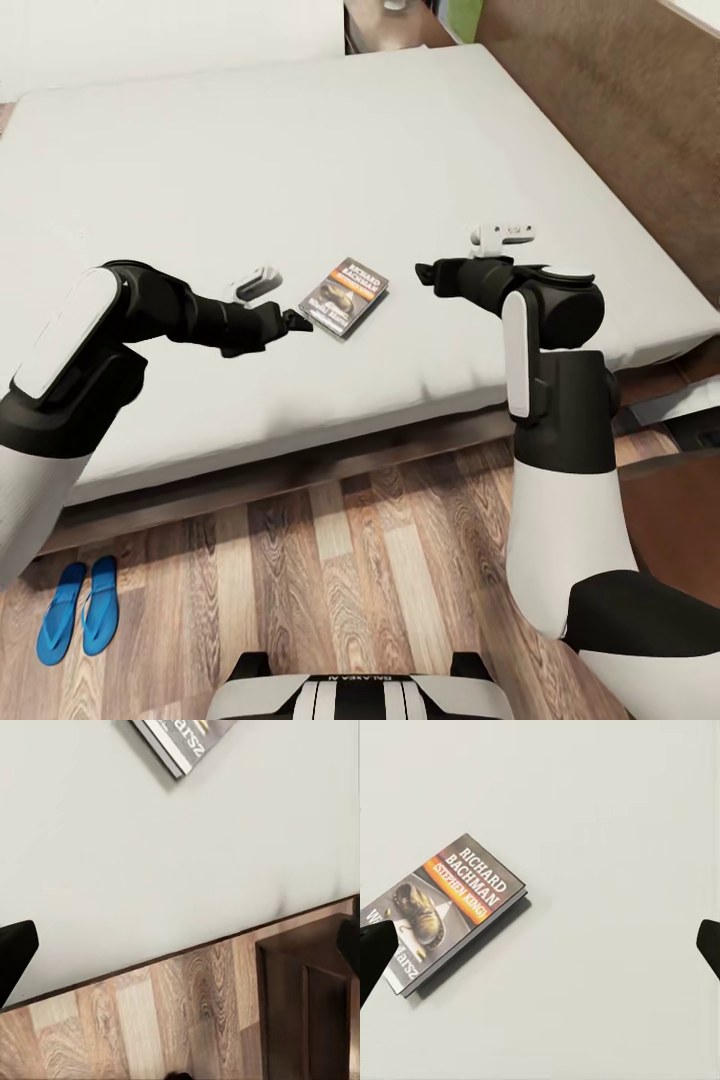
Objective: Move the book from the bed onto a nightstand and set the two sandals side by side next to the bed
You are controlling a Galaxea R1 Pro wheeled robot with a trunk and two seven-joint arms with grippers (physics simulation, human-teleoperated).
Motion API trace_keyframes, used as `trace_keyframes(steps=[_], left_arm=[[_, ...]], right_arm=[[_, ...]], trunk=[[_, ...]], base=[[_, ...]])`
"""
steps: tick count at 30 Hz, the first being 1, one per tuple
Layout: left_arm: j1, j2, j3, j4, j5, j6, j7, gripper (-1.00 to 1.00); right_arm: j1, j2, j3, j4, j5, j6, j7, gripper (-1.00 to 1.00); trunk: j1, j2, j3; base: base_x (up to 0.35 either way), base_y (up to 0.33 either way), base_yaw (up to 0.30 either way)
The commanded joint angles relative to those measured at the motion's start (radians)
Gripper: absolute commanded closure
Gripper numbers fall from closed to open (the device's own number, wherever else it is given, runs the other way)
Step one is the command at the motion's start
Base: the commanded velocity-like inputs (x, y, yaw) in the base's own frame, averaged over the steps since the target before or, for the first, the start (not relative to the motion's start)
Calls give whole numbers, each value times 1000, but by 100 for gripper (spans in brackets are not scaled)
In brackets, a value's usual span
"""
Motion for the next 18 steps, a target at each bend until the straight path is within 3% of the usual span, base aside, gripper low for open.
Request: trace_keyframes(steps=[1,18], left_arm=[[8,0,0,-1,7,4,9,-100],[30,0,-1,-1,9,3,10,-100]], right_arm=[[0,0,1,-1,11,4,8,-100],[2,0,4,-1,18,4,4,-100]], trunk=[[0,0,1],[0,0,29]], base=[[0,0,0],[0,0,0]])
